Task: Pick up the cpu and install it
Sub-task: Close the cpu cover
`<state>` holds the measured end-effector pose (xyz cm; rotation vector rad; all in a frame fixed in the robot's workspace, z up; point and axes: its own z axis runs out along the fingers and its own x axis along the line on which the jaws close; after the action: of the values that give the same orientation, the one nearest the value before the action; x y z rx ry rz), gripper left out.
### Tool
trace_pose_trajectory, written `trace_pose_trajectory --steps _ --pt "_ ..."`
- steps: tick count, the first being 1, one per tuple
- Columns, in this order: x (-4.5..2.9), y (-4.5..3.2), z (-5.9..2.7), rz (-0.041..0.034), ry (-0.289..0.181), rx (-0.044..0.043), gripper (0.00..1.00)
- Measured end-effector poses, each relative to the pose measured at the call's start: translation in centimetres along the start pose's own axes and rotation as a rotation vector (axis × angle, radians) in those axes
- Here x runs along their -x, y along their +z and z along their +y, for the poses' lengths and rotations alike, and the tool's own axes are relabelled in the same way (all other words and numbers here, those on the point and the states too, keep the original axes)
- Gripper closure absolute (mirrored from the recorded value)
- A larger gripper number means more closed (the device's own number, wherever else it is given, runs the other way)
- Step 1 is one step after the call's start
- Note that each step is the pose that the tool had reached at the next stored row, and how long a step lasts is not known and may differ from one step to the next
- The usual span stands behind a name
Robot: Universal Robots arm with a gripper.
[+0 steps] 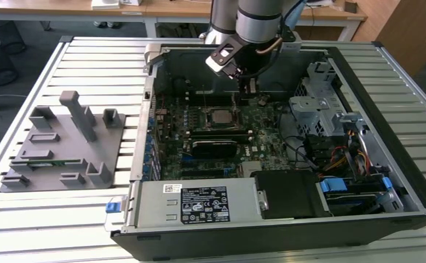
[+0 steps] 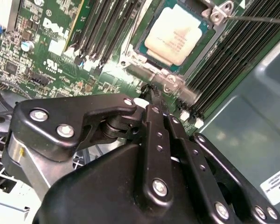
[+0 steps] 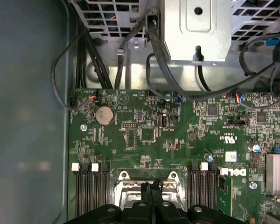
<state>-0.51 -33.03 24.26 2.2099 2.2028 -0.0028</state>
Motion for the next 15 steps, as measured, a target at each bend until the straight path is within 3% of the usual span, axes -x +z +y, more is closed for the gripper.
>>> trace_pose_trajectory --steps 11,15 --pt "0.01 0.07 -1.56 0.0000 0.000 0.0000 0.89" --pt "0.00 0.32 -2.91 0.0000 0.000 0.0001 0.89"
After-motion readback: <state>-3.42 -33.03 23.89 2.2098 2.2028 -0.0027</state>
